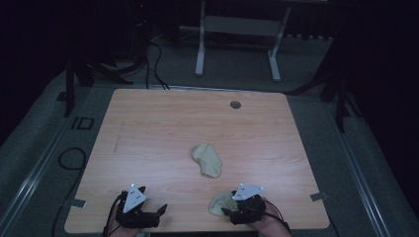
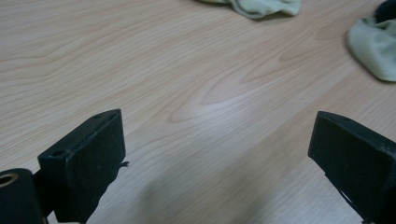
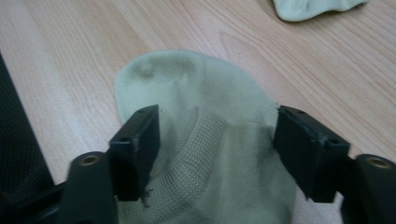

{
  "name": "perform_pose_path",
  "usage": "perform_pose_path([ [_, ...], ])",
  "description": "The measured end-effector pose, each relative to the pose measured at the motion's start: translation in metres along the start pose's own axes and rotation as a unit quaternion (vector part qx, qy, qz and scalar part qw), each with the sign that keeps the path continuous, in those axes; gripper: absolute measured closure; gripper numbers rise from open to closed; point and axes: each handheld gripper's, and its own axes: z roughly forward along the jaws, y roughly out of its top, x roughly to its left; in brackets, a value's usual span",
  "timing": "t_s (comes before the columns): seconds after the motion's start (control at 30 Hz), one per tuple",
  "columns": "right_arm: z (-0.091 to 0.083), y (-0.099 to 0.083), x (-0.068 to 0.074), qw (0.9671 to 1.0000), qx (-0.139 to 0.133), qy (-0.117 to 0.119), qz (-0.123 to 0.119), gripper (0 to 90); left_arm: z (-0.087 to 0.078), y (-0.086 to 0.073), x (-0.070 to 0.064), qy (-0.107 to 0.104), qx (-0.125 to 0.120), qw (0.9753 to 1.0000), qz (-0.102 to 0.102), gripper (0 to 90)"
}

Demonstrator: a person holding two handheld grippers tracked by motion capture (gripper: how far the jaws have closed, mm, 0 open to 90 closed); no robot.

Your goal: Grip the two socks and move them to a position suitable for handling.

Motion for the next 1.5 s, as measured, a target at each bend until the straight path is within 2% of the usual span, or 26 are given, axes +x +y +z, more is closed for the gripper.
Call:
perform_pose_path([
  [0.1,0.001,0.002,-0.003,1.0000,0.004,0.002,0.000,27.8,0.002,0.003,-0.005,-0.012,-0.001,0.9999,0.003,3.7],
  [0.2,0.003,0.002,-0.005,0.9999,0.004,0.009,-0.007,21.5,0.004,0.008,-0.012,-0.027,-0.001,0.9996,0.007,3.7],
  [0.27,0.004,0.003,-0.003,0.9998,0.008,0.013,-0.013,18.3,0.007,0.012,-0.019,-0.036,0.000,0.9992,0.017,3.7],
  [0.43,0.003,0.004,-0.002,0.9999,0.009,0.009,-0.011,18.3,0.012,0.023,-0.032,-0.057,-0.003,0.9976,0.039,4.8],
  [0.53,-0.004,0.008,-0.002,1.0000,0.000,0.005,-0.007,21.7,0.015,0.030,-0.041,-0.081,-0.008,0.9954,0.051,8.1],
  [0.63,-0.016,0.014,-0.001,0.9996,-0.025,0.008,0.009,24.4,0.020,0.037,-0.049,-0.105,-0.009,0.9924,0.064,15.0],
  [0.7,-0.022,0.016,-0.002,0.9991,-0.036,0.009,0.021,34.7,0.023,0.042,-0.055,-0.124,-0.010,0.9894,0.075,22.3],
  [0.73,-0.026,0.017,-0.002,0.9987,-0.040,0.017,0.025,36.4,0.025,0.044,-0.059,-0.131,-0.009,0.9879,0.082,25.7],
  [0.8,-0.031,0.018,0.000,0.9988,-0.041,0.011,0.025,37.1,0.028,0.049,-0.067,-0.146,-0.011,0.9842,0.100,36.6],
  [0.83,-0.031,0.018,0.000,0.9988,-0.041,0.011,0.025,37.1,0.028,0.049,-0.067,-0.146,-0.011,0.9842,0.100,44.2],
  [0.87,-0.033,0.018,0.001,0.9992,-0.033,0.009,0.022,39.2,0.032,0.055,-0.079,-0.172,-0.003,0.9761,0.133,44.2],
  [0.9,-0.037,0.017,0.004,0.9995,-0.027,-0.002,0.017,39.3,0.034,0.058,-0.084,-0.178,0.000,0.9732,0.145,51.8],
  [0.93,-0.038,0.016,0.004,0.9995,-0.024,0.004,0.020,41.0,0.036,0.061,-0.088,-0.186,0.004,0.9705,0.153,55.0],
  [0.97,-0.039,0.015,0.005,0.9995,-0.020,0.006,0.025,42.6,0.039,0.063,-0.092,-0.187,0.004,0.9695,0.159,57.6],
  [1.03,-0.041,0.012,0.008,0.9991,-0.030,-0.001,0.029,45.3,0.046,0.067,-0.098,-0.197,0.009,0.9664,0.165,63.9],
  [1.13,-0.039,0.008,0.013,0.9990,-0.031,-0.008,0.032,48.8,0.065,0.071,-0.107,-0.201,0.032,0.9631,0.176,72.0],
  [1.23,-0.031,0.003,0.020,0.9994,-0.018,-0.018,0.024,51.4,0.078,0.070,-0.112,-0.194,0.050,0.9609,0.191,78.9],
  [1.4,-0.024,-0.003,0.026,0.9994,0.003,-0.029,0.017,59.7,0.095,0.065,-0.113,-0.167,0.083,0.9615,0.202,85.5],
  [1.5,-0.021,-0.005,0.027,0.9993,0.012,-0.030,0.018,65.9,0.098,0.063,-0.110,-0.168,0.081,0.9643,0.188,86.2],
])
